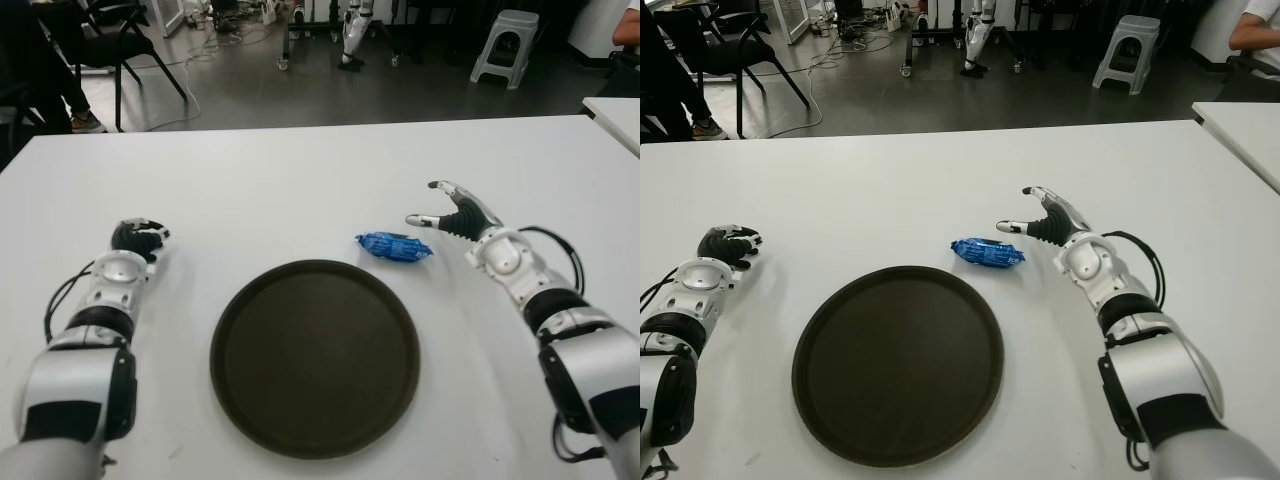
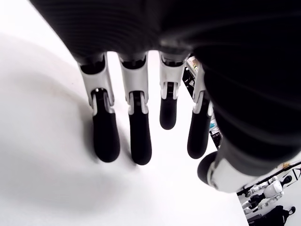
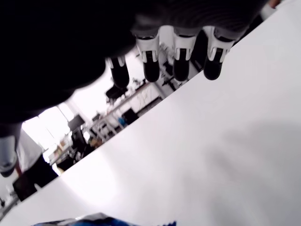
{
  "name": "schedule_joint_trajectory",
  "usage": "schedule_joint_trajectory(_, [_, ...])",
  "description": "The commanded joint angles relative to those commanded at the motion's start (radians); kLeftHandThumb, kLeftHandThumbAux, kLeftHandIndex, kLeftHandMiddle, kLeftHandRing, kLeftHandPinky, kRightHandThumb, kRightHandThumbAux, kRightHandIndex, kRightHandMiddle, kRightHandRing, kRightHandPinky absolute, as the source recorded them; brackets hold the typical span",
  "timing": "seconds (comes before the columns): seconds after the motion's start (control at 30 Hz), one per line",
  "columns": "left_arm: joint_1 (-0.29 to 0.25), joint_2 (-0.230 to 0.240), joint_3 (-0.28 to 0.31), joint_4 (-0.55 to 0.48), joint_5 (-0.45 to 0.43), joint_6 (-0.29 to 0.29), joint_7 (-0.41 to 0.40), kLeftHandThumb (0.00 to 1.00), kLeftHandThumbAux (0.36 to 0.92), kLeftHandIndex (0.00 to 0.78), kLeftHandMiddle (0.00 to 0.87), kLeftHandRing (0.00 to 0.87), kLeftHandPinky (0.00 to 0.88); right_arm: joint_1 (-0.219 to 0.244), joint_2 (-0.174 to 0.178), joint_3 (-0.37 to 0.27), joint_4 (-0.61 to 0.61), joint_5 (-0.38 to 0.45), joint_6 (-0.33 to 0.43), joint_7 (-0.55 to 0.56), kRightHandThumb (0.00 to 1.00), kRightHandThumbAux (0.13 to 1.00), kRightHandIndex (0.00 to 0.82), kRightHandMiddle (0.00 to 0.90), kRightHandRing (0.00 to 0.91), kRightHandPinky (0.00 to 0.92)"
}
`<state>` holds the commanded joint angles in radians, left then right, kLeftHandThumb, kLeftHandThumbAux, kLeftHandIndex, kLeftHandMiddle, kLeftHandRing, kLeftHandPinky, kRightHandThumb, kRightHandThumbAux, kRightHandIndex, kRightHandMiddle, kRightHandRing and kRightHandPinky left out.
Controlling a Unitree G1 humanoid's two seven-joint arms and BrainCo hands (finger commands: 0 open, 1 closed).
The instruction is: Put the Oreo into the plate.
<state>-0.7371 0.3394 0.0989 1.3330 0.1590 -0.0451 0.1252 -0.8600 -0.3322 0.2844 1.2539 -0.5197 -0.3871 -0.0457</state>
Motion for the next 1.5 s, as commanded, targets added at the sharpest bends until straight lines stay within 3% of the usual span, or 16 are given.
schedule_joint_trajectory(0.67, [-0.001, -0.002, -0.011, -0.002, 0.011, -0.001, 0.011, 0.677, 0.725, 0.398, 0.167, 0.182, 0.198, -0.012, -0.037, 0.115, -0.148, -0.058, 0.052, 0.121, 0.000, 0.512, 0.000, 0.000, 0.000, 0.000])
schedule_joint_trajectory(1.0, [-0.005, -0.008, -0.013, -0.003, 0.009, -0.001, 0.011, 0.680, 0.725, 0.399, 0.180, 0.196, 0.194, -0.028, -0.062, 0.148, -0.165, -0.075, 0.016, 0.186, 0.000, 0.501, 0.000, 0.000, 0.000, 0.000])
schedule_joint_trajectory(1.5, [-0.012, -0.015, -0.010, -0.002, 0.006, 0.012, 0.013, 0.674, 0.727, 0.398, 0.145, 0.156, 0.161, -0.104, -0.076, 0.218, -0.142, -0.130, 0.021, 0.314, 0.000, 0.521, 0.000, 0.000, 0.000, 0.012])
